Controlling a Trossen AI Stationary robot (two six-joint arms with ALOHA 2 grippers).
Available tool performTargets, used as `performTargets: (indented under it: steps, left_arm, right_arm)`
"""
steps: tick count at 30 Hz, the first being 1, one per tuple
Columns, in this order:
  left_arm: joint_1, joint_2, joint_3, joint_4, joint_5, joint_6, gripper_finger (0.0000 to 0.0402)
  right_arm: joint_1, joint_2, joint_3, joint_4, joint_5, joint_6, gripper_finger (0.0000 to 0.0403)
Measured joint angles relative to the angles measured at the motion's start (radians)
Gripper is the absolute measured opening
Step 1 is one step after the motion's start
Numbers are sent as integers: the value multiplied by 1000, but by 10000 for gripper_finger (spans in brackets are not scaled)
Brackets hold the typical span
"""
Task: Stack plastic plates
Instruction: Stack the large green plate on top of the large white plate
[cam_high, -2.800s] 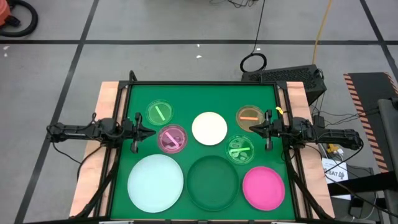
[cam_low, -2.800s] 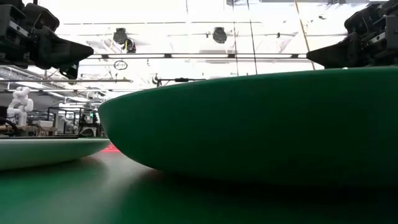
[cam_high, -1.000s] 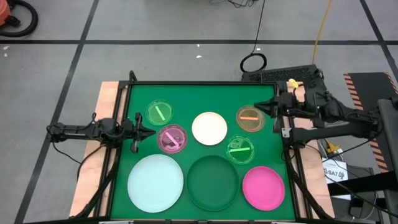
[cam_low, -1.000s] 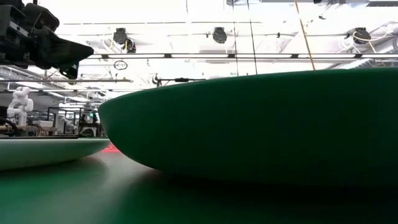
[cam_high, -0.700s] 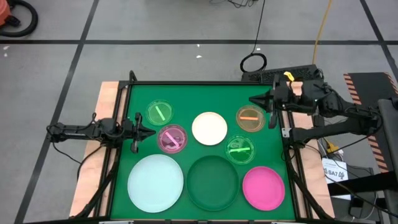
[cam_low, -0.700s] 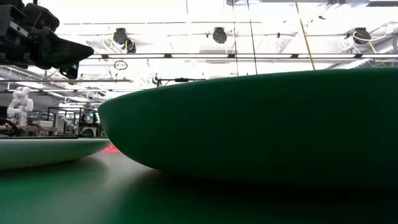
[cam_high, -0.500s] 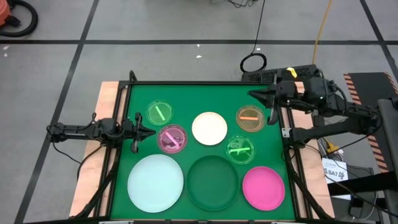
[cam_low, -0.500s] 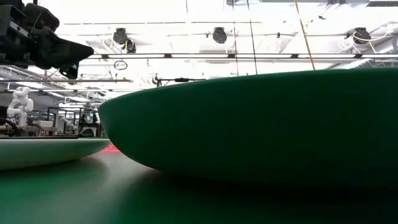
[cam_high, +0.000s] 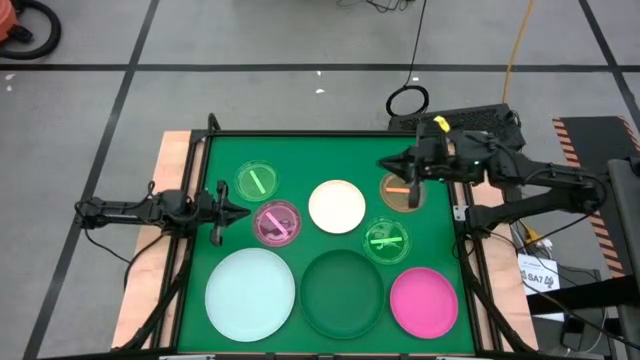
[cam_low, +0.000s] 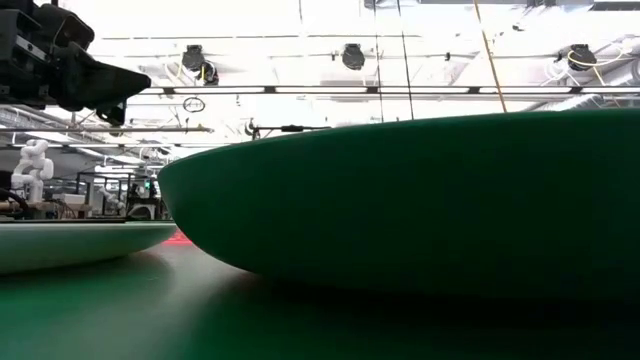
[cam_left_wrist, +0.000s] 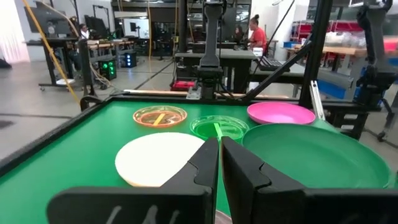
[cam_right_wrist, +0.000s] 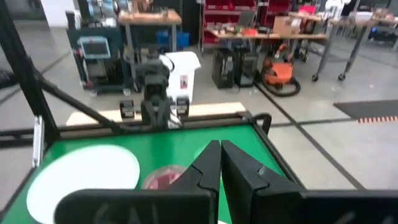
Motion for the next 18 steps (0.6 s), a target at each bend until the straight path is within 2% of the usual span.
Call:
performTargets:
  steps: [4, 7, 12, 18]
  left_arm:
    - [9, 3, 23, -7, -37, -111, 23]
    - [3, 23, 102, -69, -37, -118, 23]
    - [0, 140, 323, -260, -71, -88, 23]
    - [0, 356, 631, -491, -109, -85, 23]
  right_arm:
    - [0, 38, 0, -35, 0, 7, 8]
    - [0, 66, 0, -72, -1, 8, 8]
    - [0, 104, 0, -163, -2, 8, 8]
    - [0, 137, 0, -321, -5, 4, 8]
